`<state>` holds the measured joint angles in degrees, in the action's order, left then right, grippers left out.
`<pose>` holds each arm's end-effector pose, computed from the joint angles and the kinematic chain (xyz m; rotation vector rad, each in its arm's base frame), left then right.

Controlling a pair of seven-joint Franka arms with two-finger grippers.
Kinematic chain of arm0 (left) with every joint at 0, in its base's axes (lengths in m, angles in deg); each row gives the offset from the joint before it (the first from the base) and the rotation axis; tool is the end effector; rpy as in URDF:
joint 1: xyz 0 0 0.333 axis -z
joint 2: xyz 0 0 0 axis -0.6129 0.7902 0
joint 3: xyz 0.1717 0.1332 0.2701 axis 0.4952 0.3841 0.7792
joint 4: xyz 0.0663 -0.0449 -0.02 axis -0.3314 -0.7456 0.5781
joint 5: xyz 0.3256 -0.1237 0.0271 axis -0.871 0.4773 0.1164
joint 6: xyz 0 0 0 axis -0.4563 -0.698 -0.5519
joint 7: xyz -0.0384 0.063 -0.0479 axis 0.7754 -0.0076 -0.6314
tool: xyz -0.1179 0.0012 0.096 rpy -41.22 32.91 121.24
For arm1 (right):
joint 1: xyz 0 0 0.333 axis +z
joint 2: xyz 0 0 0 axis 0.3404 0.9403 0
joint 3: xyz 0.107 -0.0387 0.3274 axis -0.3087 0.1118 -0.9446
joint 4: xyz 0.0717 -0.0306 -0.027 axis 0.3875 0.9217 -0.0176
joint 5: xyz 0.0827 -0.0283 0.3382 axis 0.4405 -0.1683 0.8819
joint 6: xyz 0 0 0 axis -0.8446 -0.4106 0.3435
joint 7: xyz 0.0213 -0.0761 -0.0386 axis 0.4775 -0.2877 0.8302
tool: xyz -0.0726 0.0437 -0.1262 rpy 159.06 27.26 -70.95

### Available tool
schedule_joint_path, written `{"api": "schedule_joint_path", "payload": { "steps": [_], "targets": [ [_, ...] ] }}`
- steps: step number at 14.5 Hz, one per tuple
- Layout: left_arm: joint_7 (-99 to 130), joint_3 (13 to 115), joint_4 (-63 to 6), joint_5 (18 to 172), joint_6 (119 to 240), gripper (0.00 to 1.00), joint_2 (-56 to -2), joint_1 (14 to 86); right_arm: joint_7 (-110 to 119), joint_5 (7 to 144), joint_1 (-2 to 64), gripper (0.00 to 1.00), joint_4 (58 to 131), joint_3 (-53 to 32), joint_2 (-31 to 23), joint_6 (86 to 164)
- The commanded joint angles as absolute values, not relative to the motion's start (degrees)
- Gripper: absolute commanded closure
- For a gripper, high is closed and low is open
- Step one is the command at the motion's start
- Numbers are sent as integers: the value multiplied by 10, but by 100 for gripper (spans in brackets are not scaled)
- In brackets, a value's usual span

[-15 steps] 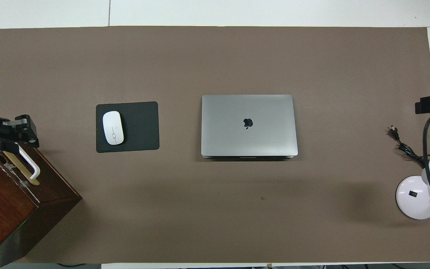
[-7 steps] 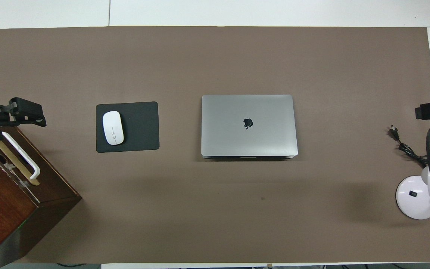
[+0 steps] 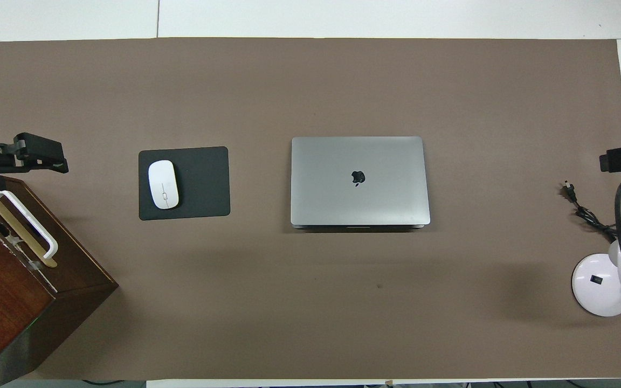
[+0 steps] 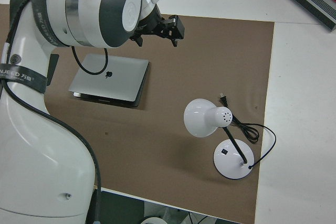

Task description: Close laptop with both arms

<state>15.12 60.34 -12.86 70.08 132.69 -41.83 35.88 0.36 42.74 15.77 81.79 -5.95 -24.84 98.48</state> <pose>0.4926 -0.0468 0.6102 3.1208 0.2800 0.0167 0.4813 -0.0139 0.6548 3.0955 0.0630 0.1495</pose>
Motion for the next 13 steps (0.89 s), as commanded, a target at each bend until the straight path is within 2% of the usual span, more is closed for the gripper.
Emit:
{"api": "schedule_joint_path", "payload": {
  "steps": [1,13],
  "targets": [
    [126,610,-128,699,1334,0,-418,363,-8,431,147,0,837,-65,-262,995],
    [123,610,-105,706,1285,0,-409,357,-7,431,147,0,836,-65,-262,988]
  ]
}}
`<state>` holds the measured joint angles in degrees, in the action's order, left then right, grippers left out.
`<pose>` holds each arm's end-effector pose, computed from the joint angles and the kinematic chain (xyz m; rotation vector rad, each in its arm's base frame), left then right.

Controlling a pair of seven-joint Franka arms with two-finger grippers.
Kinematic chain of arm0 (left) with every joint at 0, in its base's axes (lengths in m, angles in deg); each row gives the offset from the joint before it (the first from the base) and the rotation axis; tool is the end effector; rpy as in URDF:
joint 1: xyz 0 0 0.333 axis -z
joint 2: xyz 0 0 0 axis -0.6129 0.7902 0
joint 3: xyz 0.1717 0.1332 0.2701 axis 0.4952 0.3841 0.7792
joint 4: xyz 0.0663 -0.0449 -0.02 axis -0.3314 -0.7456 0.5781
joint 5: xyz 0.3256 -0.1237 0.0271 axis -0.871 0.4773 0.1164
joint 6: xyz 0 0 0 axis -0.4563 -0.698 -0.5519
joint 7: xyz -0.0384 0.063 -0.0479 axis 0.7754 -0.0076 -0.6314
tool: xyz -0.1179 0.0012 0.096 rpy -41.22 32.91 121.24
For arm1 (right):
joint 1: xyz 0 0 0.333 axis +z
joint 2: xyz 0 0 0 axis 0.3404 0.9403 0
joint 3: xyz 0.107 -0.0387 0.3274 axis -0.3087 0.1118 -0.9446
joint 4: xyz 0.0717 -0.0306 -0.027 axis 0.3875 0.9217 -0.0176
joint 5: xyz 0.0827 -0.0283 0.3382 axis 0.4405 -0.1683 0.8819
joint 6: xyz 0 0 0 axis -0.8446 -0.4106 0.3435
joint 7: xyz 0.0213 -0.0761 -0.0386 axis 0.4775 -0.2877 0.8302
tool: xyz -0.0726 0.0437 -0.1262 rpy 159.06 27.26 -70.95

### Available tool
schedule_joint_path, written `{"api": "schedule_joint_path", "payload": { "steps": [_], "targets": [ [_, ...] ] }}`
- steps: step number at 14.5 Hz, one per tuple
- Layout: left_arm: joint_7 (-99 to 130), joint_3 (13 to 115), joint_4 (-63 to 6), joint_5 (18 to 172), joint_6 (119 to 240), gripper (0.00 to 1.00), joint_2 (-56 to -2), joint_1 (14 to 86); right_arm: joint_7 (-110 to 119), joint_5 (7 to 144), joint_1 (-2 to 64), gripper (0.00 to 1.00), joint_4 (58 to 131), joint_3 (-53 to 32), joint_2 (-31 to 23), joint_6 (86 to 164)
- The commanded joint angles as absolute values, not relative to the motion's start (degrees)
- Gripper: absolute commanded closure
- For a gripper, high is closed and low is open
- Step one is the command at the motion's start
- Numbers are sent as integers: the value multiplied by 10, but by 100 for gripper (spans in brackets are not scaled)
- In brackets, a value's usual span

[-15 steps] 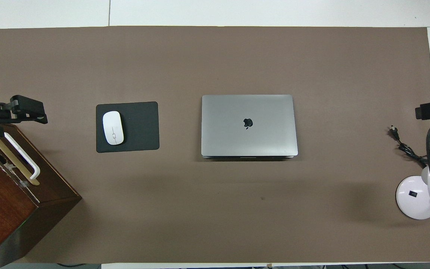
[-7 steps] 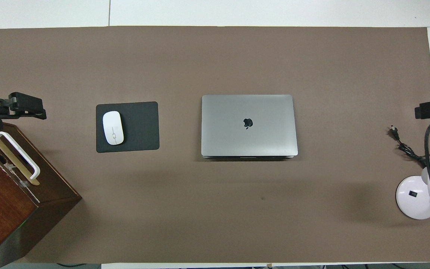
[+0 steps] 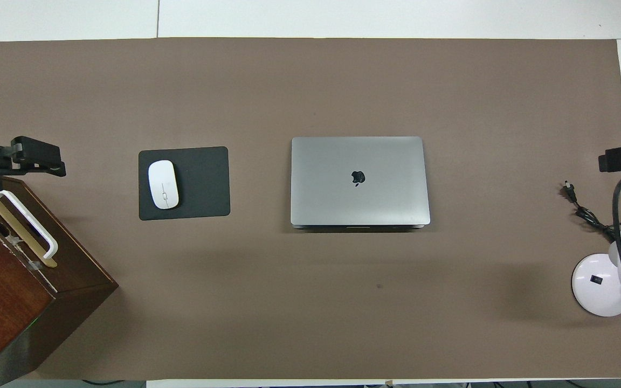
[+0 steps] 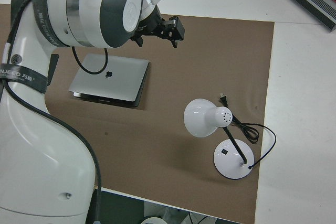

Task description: Close laptop with both arms

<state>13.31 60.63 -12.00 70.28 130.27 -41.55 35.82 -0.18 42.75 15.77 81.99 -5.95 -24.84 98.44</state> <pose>0.4888 -0.0439 0.6105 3.1250 0.2398 -0.0337 0.4810 -0.0139 0.6532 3.0969 0.0485 0.1434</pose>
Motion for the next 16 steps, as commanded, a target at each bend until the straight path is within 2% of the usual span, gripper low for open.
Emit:
{"api": "schedule_joint_path", "payload": {
  "steps": [1,16],
  "targets": [
    [123,608,-105,706,1286,0,-409,357,-7,431,147,0,836,-65,-262,988],
    [123,607,-108,706,1299,0,-420,360,-7,430,147,0,836,-66,-262,981]
  ]
}}
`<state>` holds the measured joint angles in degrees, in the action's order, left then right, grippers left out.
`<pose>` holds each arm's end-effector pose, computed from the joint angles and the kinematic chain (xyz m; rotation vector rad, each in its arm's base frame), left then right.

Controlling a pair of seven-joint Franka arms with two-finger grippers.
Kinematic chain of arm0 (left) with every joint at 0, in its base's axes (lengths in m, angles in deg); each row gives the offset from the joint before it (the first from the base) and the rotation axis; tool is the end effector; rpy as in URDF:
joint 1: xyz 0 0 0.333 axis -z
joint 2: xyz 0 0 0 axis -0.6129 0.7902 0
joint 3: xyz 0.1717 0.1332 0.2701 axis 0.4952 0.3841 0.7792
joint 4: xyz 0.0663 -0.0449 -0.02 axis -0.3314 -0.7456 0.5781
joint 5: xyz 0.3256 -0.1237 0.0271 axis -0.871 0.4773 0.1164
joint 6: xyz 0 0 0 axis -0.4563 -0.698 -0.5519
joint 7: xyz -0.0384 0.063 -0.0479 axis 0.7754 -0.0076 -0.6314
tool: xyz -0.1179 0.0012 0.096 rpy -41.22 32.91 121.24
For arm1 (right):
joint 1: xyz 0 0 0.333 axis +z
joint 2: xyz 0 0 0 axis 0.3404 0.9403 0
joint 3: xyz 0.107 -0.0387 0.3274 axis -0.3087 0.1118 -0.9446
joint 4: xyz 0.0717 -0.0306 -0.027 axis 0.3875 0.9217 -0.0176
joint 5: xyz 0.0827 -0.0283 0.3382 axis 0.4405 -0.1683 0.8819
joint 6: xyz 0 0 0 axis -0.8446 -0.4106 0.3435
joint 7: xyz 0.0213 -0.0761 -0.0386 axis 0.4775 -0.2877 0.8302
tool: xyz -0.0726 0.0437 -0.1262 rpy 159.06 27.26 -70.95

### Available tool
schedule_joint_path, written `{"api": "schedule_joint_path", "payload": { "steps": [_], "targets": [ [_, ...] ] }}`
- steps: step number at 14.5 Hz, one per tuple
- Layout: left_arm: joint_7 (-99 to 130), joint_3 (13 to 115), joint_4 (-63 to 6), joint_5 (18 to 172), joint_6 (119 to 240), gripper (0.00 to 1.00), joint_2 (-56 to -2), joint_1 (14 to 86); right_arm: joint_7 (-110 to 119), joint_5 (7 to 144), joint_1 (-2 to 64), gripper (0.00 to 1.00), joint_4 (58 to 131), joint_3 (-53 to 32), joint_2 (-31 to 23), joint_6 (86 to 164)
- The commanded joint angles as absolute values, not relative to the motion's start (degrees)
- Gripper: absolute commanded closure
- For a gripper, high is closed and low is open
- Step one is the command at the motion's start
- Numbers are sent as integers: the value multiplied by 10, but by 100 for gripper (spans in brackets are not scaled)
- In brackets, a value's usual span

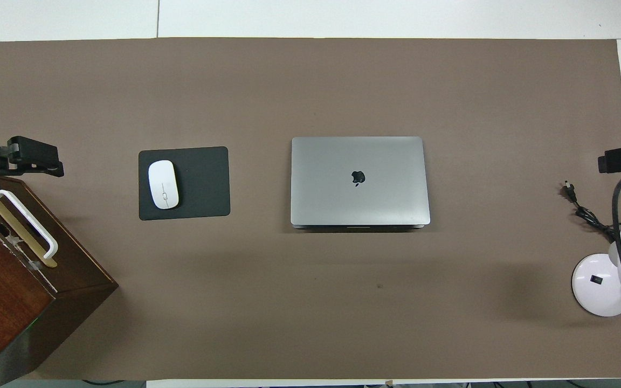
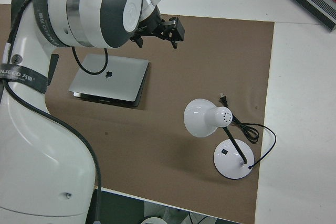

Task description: Close laptop with both arms

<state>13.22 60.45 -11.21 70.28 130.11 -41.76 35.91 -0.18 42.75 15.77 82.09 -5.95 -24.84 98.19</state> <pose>0.4881 -0.0463 0.6179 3.1242 0.2296 -0.0110 0.4804 -0.0139 0.6520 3.0975 0.0484 0.1339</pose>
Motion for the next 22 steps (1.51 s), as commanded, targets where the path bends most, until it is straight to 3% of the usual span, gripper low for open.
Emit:
{"api": "schedule_joint_path", "payload": {
  "steps": [1,22],
  "targets": [
    [123,607,-108,706,1300,0,-421,361,-7,430,147,0,836,-66,-262,981],
    [124,607,-110,707,1299,0,-421,360,-5,431,146,0,836,-65,-267,940]
  ]
}}
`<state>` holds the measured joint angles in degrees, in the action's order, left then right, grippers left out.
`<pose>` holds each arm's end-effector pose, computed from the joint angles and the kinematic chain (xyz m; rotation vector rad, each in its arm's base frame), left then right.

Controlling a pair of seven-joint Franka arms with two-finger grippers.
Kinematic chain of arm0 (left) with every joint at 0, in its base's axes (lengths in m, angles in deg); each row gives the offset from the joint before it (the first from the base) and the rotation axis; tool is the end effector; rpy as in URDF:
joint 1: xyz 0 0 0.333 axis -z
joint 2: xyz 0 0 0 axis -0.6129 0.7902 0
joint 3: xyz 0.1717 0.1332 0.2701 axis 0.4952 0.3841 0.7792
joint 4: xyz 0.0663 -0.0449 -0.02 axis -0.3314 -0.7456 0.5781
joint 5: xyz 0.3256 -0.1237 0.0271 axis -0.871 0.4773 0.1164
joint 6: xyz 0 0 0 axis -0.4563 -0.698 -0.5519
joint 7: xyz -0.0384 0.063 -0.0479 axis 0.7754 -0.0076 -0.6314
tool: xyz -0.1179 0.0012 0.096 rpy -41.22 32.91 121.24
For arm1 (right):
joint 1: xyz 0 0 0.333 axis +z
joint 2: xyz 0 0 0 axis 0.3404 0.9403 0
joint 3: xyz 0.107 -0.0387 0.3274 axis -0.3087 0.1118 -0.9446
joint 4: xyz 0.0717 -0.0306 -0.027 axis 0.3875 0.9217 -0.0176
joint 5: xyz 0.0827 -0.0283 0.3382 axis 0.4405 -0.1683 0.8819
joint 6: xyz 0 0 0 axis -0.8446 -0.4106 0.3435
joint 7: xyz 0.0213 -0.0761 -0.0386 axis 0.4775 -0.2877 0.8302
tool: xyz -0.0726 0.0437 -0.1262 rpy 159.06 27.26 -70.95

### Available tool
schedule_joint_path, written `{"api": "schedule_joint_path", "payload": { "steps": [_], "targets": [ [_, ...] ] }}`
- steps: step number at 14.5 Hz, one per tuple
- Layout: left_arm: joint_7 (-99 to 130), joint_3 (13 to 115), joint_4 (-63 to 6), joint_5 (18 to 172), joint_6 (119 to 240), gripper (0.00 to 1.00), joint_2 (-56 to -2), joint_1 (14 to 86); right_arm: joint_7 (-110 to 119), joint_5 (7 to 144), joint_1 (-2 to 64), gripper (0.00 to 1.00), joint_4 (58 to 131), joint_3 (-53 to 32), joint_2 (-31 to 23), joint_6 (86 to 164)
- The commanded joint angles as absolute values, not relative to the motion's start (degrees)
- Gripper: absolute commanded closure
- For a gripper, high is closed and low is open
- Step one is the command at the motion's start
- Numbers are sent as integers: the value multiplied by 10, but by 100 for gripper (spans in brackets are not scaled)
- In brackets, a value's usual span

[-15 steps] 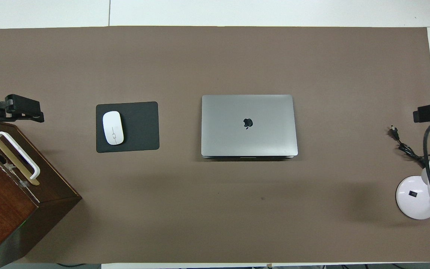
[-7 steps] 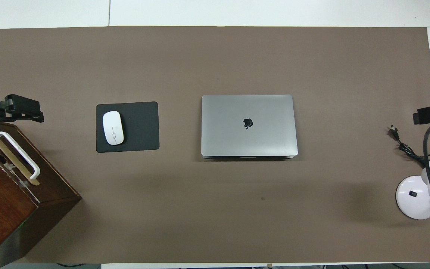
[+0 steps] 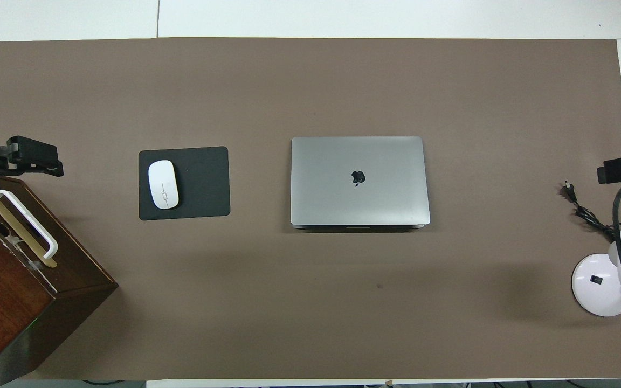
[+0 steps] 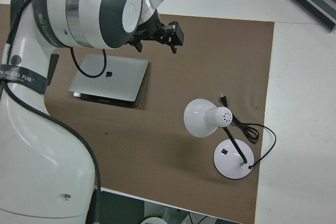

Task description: Close laptop with both arms

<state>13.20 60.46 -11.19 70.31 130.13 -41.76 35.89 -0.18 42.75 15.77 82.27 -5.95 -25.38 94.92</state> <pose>0.4882 -0.0462 0.6181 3.1236 0.2298 -0.0100 0.4689 -0.0137 0.6496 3.1015 0.0466 0.0553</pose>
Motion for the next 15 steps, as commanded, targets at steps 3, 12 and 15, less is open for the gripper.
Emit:
{"api": "schedule_joint_path", "payload": {
  "steps": [3,12,15],
  "targets": [
    [124,607,-110,707,1297,0,-421,360,-5,436,146,0,837,-63,-267,927],
    [123,607,-110,707,1294,0,-421,358,18,443,145,0,858,-54,-270,887],
    [123,607,-110,707,1294,0,-421,358,20,443,145,0,861,-57,-271,877]
  ]
}}
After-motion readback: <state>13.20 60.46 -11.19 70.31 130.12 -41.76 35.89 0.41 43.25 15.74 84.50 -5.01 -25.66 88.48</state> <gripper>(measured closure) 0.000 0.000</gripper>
